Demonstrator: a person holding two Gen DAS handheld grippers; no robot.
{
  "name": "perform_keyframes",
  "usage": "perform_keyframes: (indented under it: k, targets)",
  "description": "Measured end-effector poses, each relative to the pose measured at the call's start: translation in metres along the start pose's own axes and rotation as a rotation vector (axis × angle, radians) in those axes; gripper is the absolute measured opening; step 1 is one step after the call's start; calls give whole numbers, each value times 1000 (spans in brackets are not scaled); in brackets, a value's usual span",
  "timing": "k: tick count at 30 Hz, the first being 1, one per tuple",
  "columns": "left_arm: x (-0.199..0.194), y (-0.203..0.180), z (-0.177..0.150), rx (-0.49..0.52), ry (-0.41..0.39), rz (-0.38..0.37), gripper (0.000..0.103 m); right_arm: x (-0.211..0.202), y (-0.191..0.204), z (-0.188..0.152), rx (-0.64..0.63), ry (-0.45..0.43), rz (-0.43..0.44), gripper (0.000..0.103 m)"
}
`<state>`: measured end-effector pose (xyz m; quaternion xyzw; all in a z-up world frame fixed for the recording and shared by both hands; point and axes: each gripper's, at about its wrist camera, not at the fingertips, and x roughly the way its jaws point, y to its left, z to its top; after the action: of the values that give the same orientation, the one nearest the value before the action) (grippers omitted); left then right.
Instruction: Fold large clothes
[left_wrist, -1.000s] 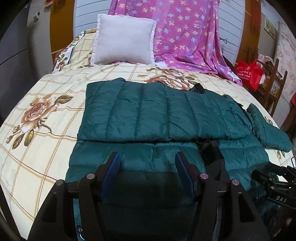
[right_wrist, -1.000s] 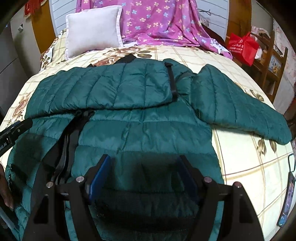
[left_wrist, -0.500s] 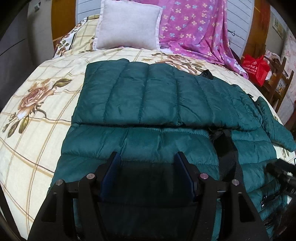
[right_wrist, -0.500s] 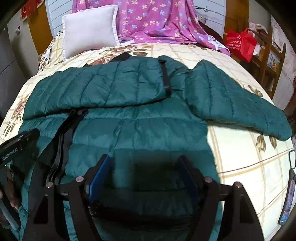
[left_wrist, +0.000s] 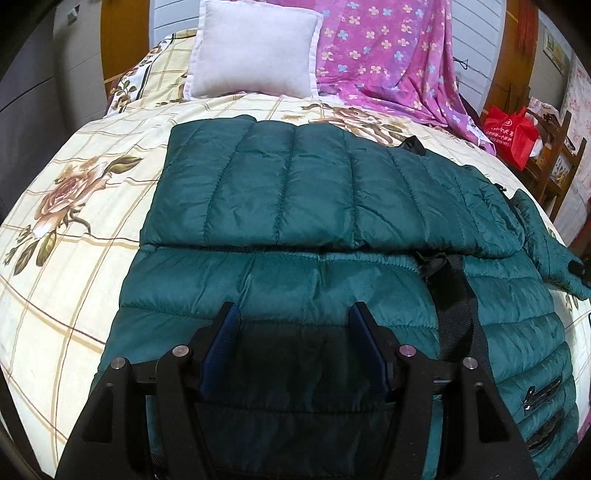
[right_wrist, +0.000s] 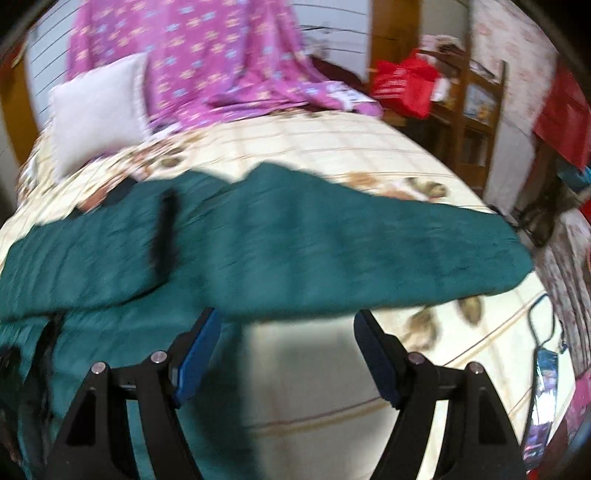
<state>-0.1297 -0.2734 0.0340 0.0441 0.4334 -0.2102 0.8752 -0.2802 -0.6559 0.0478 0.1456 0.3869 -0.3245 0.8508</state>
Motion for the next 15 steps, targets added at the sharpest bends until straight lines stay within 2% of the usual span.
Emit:
perform_keyframes:
  k: [7,15]
  targets:
    - [0,0,0,-1,0,0,43,28,-96,32,154,-21,-166,78]
    - [2,0,-3,6,0,4,43,62,-195,43,319,11,-270,78]
